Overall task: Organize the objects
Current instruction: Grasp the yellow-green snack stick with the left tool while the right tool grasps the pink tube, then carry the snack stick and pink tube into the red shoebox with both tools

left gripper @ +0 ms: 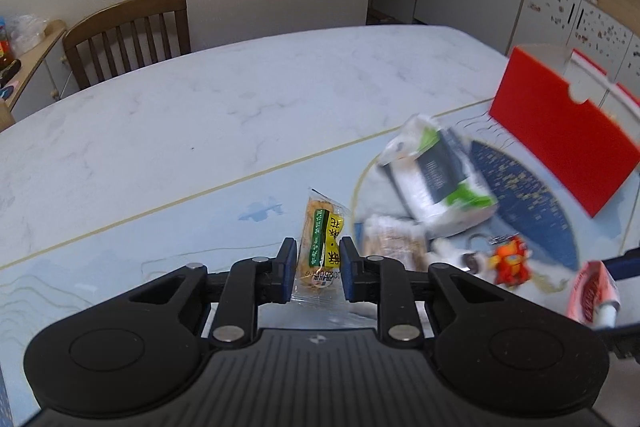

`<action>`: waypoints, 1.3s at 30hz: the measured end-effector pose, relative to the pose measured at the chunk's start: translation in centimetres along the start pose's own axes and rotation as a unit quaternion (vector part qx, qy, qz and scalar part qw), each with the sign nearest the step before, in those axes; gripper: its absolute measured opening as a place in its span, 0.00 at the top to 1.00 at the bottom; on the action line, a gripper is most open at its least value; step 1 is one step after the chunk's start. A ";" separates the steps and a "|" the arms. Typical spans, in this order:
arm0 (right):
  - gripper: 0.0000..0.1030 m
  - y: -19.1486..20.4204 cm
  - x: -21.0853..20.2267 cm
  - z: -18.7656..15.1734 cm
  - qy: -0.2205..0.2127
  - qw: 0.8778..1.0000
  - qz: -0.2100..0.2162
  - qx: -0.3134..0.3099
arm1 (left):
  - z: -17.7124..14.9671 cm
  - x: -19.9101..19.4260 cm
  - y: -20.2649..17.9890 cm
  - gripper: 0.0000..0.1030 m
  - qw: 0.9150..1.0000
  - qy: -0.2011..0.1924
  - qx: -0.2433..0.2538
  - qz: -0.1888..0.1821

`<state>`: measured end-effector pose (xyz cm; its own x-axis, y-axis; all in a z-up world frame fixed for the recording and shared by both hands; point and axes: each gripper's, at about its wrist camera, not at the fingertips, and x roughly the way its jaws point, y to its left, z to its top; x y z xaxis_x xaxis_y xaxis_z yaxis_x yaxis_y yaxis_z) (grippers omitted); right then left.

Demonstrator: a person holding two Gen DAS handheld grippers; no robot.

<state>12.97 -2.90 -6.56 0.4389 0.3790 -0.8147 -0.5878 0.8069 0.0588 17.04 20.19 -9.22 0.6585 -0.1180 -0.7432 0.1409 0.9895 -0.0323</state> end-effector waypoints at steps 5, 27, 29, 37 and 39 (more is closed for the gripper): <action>0.55 -2.2 -2.2 -0.2 -0.014 1.000 -0.012 0.008 | 0.5 -2.0 -2.7 0.79 1.000 -0.013 -0.001 -0.006; 0.55 -17.2 -8.9 -2.0 -0.080 0.992 -0.075 0.063 | 5.7 -2.6 -19.2 0.79 0.995 -0.036 0.051 -0.079; 0.55 -18.8 -9.4 -2.3 -0.085 0.990 -0.082 0.070 | 6.2 -2.1 -20.6 0.79 0.994 -0.033 0.055 -0.084; 0.55 -24.5 -10.3 -3.3 -0.093 0.985 -0.106 0.099 | 8.0 -0.5 -25.6 0.79 0.992 -0.029 0.075 -0.101; 0.55 -25.7 -10.3 -3.4 -0.093 0.984 -0.107 0.106 | 8.6 -0.1 -26.9 0.79 0.991 -0.029 0.080 -0.106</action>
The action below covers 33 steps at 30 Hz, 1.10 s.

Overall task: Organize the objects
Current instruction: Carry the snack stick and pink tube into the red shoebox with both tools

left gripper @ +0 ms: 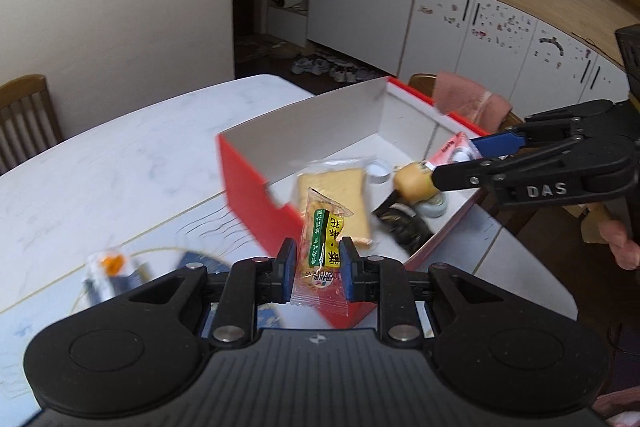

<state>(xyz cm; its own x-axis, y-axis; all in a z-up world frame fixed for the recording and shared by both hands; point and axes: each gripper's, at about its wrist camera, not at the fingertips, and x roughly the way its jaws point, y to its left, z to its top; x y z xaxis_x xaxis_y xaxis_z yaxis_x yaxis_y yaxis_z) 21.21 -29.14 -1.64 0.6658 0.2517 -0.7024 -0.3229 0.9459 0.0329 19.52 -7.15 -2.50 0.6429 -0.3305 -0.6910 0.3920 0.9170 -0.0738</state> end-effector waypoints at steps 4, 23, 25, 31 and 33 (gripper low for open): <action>0.55 -2.1 1.0 0.4 0.006 1.000 -0.004 0.012 | 1.4 1.5 -1.7 0.79 1.000 0.005 0.012 -0.004; 0.55 -7.4 9.2 3.4 0.057 0.997 -0.021 0.048 | 5.3 9.8 -5.1 0.79 0.998 0.059 0.033 0.019; 0.55 -7.5 10.1 3.7 0.064 0.996 -0.025 0.049 | 5.8 10.7 -4.9 0.79 0.997 0.065 0.025 0.020; 0.55 -7.5 12.4 4.7 0.088 0.994 -0.020 0.054 | 6.9 12.8 -4.8 0.79 0.995 0.082 0.034 0.035; 0.55 -7.5 13.2 5.0 0.098 0.993 -0.022 0.055 | 7.1 13.5 -4.8 0.79 0.995 0.089 0.036 0.041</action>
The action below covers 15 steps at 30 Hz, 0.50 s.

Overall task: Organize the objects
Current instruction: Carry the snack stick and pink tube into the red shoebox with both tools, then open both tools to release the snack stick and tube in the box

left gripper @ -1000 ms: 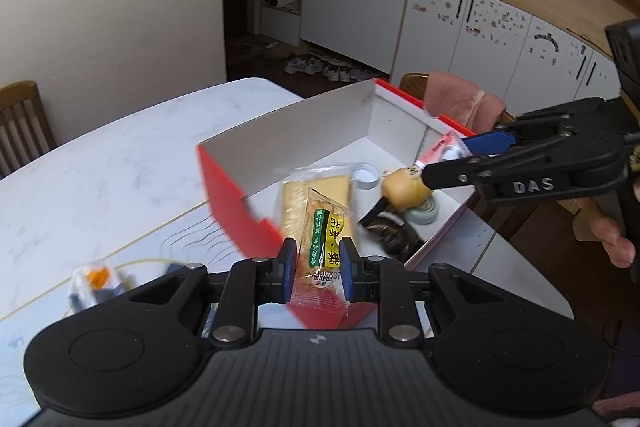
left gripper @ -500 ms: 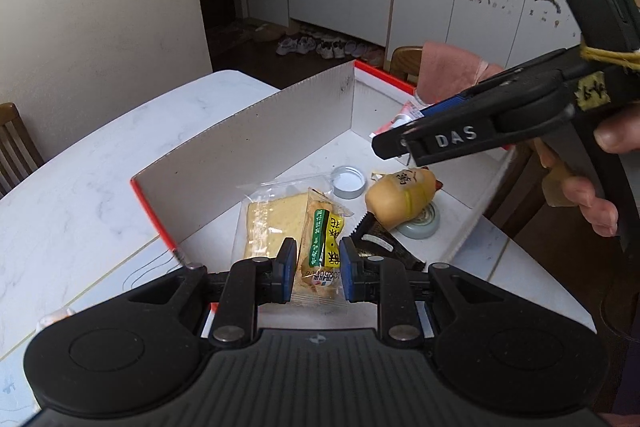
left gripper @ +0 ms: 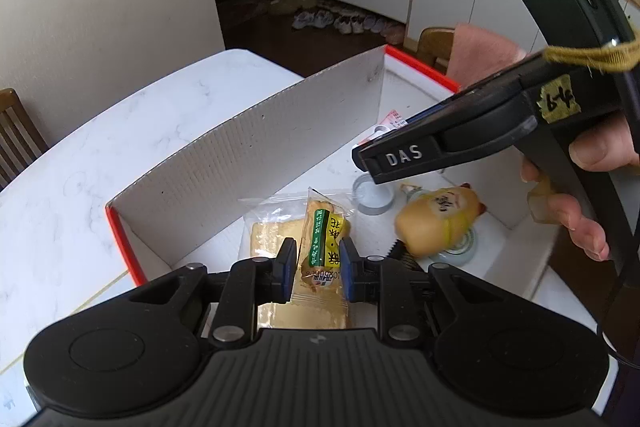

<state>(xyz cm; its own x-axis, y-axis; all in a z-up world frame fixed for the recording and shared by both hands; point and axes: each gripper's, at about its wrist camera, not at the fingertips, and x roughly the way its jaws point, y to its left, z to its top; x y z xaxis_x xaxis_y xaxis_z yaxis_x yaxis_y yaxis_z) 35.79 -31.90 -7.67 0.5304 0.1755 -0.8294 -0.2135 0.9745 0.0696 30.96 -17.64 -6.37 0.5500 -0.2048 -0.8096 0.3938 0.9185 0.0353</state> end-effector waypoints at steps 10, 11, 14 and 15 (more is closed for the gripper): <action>0.54 -0.1 3.0 1.0 0.046 0.999 -0.008 0.015 | 0.3 2.3 0.9 0.79 0.999 0.041 -0.017 0.005; 0.54 -0.1 3.2 1.0 0.050 0.999 -0.010 0.014 | 0.3 2.4 1.0 0.79 0.999 0.044 -0.020 0.003; 0.54 0.0 4.0 1.3 0.063 0.998 -0.010 0.012 | 0.1 2.7 1.2 0.79 0.998 0.053 -0.025 0.000; 0.54 0.0 4.2 1.3 0.068 0.998 -0.010 0.012 | 0.0 2.8 1.3 0.79 0.998 0.056 -0.027 -0.001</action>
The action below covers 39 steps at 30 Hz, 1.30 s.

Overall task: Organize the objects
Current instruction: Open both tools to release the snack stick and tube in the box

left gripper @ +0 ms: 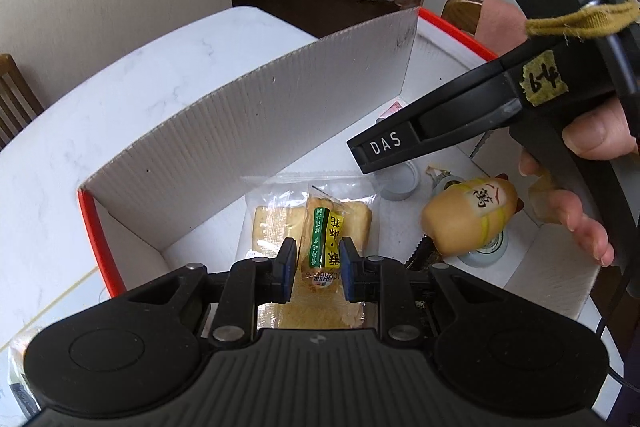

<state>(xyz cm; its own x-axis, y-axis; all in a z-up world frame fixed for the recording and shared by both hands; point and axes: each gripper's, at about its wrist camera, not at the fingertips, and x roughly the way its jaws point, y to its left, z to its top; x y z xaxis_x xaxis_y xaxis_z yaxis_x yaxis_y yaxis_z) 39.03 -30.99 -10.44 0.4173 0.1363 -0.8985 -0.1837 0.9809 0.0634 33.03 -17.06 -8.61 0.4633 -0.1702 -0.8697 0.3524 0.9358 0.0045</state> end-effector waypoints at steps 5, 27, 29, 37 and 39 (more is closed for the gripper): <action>0.54 0.1 0.9 -0.1 0.021 1.000 -0.003 -0.001 | -0.2 0.3 0.3 0.79 1.000 0.006 -0.009 -0.005; 0.45 0.2 -1.5 -0.3 -0.012 1.000 -0.005 -0.012 | -0.1 -0.7 0.5 0.73 1.000 -0.008 -0.014 -0.014; 0.45 0.1 -2.1 -0.6 -0.018 1.000 0.003 -0.010 | -0.2 -1.2 0.5 0.73 1.000 -0.015 -0.017 -0.017; 0.42 0.4 -5.9 -2.4 -0.051 0.998 0.030 -0.026 | -1.3 -4.4 1.1 0.73 0.999 -0.045 -0.023 -0.014; 0.42 0.6 -7.0 -2.9 -0.061 0.997 0.040 -0.028 | -1.7 -5.2 1.3 0.73 0.998 -0.052 -0.028 -0.015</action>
<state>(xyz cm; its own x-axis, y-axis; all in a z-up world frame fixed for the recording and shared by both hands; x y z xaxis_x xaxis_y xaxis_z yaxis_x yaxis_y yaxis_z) 33.37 -31.78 -5.36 0.5045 0.2327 -0.8314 -0.2694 0.9573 0.1045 29.72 -14.43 -4.87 0.5362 -0.2260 -0.8133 0.3229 0.9451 -0.0498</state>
